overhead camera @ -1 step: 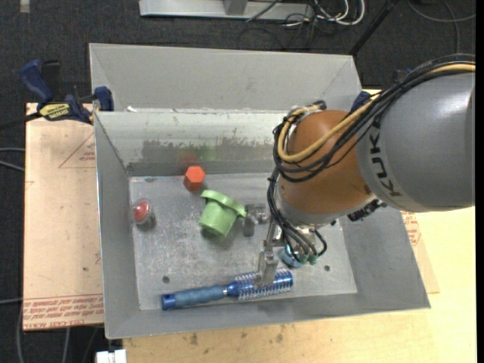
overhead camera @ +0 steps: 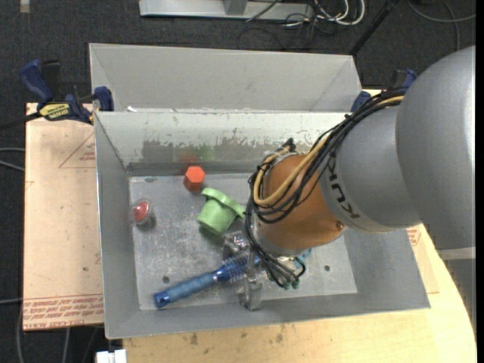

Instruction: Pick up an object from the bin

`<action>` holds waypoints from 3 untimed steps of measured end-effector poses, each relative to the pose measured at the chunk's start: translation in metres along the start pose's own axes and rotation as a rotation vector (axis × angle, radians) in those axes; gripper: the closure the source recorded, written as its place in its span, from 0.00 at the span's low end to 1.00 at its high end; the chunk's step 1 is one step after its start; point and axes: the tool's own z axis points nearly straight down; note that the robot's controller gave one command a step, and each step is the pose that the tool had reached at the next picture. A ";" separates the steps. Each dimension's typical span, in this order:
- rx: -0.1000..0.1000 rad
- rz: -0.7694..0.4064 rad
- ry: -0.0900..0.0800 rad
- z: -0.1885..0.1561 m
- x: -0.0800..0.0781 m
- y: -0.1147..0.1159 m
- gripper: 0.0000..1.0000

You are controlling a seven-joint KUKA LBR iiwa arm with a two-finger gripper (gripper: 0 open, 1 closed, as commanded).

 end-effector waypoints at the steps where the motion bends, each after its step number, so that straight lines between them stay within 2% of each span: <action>1: 0.000 0.108 0.017 -0.029 0.003 0.018 0.00; 2: 0.002 0.272 0.018 -0.034 -0.011 0.027 0.00; 3: 0.004 0.387 0.022 0.003 -0.020 -0.011 0.00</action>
Offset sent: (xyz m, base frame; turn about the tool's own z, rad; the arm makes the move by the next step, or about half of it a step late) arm -0.0070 0.0160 0.0289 0.1098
